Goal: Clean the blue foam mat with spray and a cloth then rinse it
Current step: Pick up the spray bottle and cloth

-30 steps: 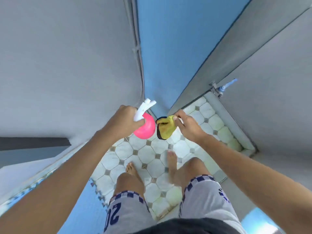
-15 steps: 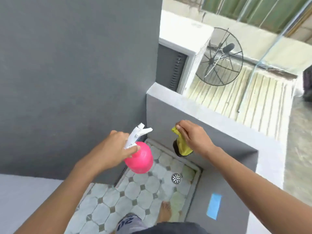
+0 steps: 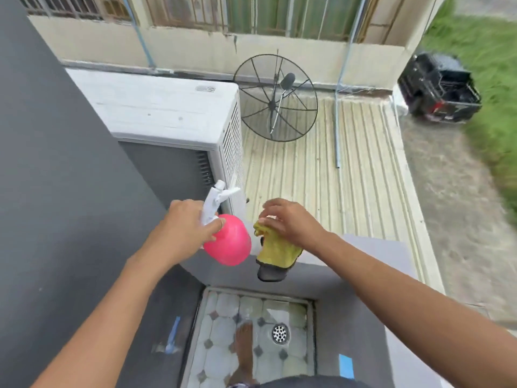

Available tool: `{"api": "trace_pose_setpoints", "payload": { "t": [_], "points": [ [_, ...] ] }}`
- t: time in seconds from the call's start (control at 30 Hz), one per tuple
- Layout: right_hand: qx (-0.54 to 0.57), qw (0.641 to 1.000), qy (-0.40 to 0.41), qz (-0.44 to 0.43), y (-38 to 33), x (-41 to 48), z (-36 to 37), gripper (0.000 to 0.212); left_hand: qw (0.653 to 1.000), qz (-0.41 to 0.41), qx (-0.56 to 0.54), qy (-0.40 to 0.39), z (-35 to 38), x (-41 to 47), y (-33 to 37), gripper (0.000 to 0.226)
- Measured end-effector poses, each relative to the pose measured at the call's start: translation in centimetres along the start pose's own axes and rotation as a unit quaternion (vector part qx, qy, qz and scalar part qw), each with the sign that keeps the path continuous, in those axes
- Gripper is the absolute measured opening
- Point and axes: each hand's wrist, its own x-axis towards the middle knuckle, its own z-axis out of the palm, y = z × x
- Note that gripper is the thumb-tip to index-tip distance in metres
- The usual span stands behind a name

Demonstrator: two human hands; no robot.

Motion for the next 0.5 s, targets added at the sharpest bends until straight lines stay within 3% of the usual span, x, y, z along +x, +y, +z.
{"api": "trace_pose_setpoints", "payload": {
  "t": [0.13,0.23,0.33,0.47,0.5],
  "points": [
    [-0.07,0.982,-0.046,0.169,7.0,-0.2,2.2,0.047,0.997,0.018,0.063,-0.043,1.6,5.9,-0.3,0.027],
    [-0.053,0.962,-0.01,0.269,11.2,-2.0,3.4,0.042,0.994,0.009,0.073,-0.079,2.1,8.5,-0.7,0.029],
    [-0.039,0.956,0.015,0.289,12.7,-3.5,4.4,0.039,0.993,0.015,0.077,-0.088,2.4,10.2,-0.8,0.03],
    [-0.112,0.95,0.113,0.267,11.5,-4.2,5.7,0.043,0.992,0.017,0.076,-0.099,3.3,11.2,-0.8,0.029],
    [-0.113,0.954,0.104,0.258,10.5,-4.5,6.4,0.046,0.992,0.017,0.078,-0.101,3.4,11.1,-0.7,0.03]
  ]
}}
